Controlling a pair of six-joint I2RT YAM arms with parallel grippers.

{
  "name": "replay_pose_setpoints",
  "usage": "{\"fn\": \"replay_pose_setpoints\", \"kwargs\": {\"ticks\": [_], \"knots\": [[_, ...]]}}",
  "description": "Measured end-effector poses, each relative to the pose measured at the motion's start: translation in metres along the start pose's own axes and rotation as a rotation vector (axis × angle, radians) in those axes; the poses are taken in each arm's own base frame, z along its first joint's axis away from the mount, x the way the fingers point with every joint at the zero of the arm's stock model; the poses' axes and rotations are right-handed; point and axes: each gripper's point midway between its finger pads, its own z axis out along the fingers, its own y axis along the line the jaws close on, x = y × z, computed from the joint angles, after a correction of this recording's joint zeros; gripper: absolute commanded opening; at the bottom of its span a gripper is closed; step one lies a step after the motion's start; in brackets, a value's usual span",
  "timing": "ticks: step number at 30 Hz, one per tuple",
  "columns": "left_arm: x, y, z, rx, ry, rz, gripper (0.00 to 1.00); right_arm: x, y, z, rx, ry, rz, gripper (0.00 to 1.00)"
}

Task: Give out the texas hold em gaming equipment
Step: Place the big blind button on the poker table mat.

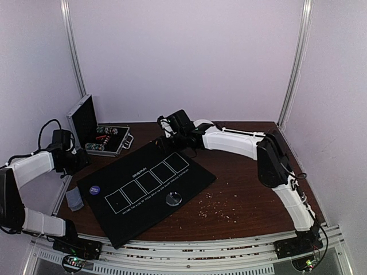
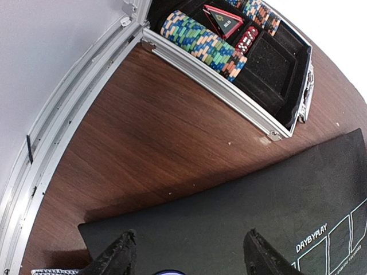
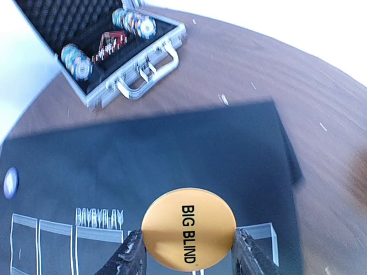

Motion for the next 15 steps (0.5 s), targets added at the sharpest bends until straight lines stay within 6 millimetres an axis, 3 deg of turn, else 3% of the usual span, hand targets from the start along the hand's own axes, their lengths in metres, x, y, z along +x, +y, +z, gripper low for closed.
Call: {"fn": "replay_pose_setpoints", "kwargs": {"ticks": [3, 7, 10, 15], "knots": [[0.003, 0.0, 0.001, 0.005, 0.005, 0.005, 0.66, -0.003, 0.002, 0.037, -0.013, -0.045, 0.023, 0.15], [0.008, 0.0, 0.003, 0.01, 0.015, 0.011, 0.66, 0.016, -0.005, 0.07, -0.006, -0.055, 0.066, 0.11], [0.011, 0.0, 0.004, 0.014, 0.02, 0.013, 0.66, 0.024, -0.012, 0.082, 0.016, -0.064, 0.085, 0.1], [0.012, 0.0, 0.005, 0.018, 0.021, 0.015, 0.66, 0.022, -0.022, 0.088, 0.068, -0.093, 0.109, 0.1]]}}
